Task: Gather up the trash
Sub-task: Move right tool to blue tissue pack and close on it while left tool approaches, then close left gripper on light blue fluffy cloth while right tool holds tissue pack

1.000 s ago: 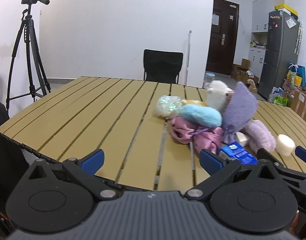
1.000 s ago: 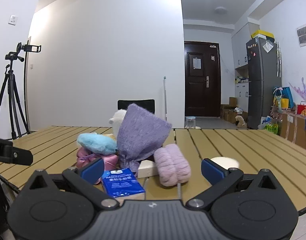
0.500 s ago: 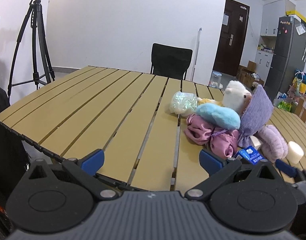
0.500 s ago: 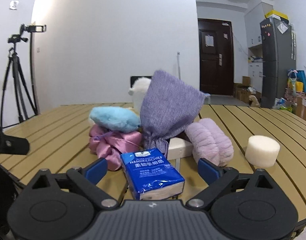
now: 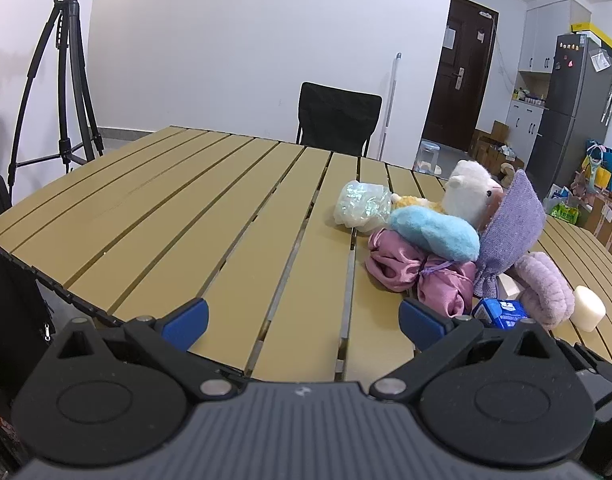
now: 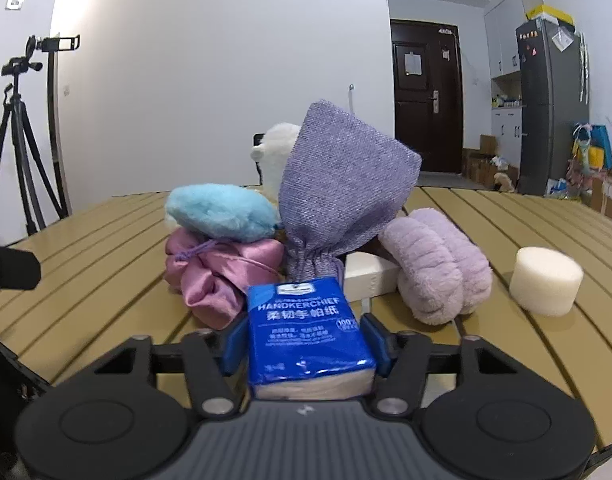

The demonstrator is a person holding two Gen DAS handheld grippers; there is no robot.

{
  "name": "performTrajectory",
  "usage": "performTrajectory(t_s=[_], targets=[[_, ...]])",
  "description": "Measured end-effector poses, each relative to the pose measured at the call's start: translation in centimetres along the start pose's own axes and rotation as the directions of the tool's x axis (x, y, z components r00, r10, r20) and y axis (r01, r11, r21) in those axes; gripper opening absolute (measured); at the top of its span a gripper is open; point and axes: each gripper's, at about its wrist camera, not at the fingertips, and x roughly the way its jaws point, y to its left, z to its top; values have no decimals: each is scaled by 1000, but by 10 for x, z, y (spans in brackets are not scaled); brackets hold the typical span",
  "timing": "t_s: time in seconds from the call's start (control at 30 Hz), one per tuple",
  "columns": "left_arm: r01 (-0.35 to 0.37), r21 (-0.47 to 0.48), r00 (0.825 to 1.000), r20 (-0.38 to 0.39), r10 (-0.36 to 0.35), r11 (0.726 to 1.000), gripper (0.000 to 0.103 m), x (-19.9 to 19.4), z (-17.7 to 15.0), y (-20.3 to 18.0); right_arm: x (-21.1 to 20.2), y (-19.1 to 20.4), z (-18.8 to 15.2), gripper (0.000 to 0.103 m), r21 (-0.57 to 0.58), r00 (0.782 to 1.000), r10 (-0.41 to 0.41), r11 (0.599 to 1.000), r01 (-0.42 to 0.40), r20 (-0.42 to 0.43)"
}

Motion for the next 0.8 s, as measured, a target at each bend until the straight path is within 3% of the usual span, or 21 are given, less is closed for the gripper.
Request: performTrajectory(t_s=[0.13, 0.37, 0.63, 0.8], targets=[[6, -1, 1000, -4, -6, 1000, 103, 2, 2, -3, -4, -10, 1, 51, 54, 999, 43, 998, -43, 3], [26, -4, 1000, 6, -26, 1000, 103, 3, 6, -16, -20, -19, 5, 51, 67, 998, 48, 996, -51, 42], [40, 48, 996, 76, -44, 998, 103, 5, 24, -42, -42, -45, 11, 51, 93, 996, 7, 996, -15, 94], [65, 51, 995, 76, -69, 997, 103, 20, 36, -58, -57, -72, 13, 51, 116, 993, -42, 993, 29, 111]])
